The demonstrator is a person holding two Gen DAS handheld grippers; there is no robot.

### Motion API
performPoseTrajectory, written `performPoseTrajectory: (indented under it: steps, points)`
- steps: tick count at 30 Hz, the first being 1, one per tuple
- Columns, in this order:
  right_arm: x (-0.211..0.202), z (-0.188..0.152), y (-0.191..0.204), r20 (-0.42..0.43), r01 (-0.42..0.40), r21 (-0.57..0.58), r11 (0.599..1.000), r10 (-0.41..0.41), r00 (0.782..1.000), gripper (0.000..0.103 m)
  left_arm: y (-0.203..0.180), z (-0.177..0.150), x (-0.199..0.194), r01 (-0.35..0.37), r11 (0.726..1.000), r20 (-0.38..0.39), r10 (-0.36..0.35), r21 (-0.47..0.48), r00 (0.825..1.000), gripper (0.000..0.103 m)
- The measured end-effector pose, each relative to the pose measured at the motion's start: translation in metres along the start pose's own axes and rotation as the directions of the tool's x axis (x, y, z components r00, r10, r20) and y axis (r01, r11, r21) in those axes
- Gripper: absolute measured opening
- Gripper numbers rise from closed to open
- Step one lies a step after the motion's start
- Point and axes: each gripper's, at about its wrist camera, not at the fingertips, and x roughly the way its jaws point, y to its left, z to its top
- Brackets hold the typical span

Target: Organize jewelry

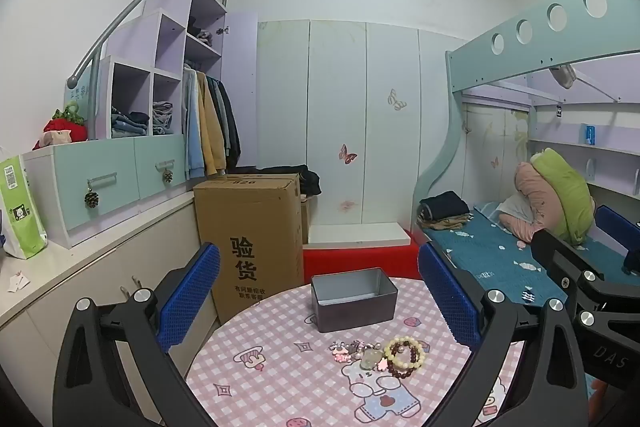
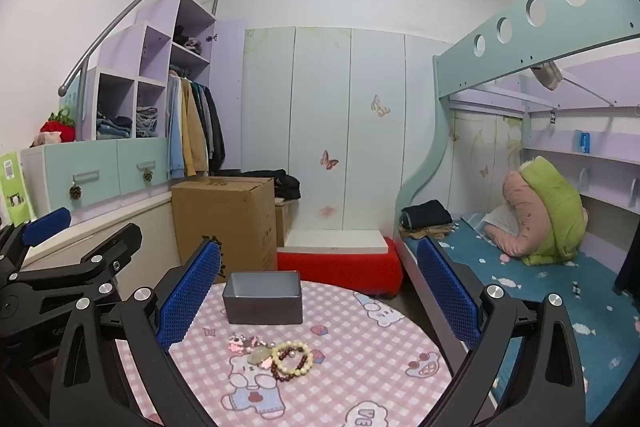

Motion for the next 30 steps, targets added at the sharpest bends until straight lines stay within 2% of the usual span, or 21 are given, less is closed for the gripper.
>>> performPoseTrajectory:
  steps: [30]
  points:
    - [0.0008, -0.0010, -0.0010, -0.005, -0.001, 0.008, 1.000, 0.001, 1.000, 0.096, 0.0001, 0.0001, 0.0000, 0.000, 1.000, 0.003, 0.000, 0.000, 1.000, 0.096]
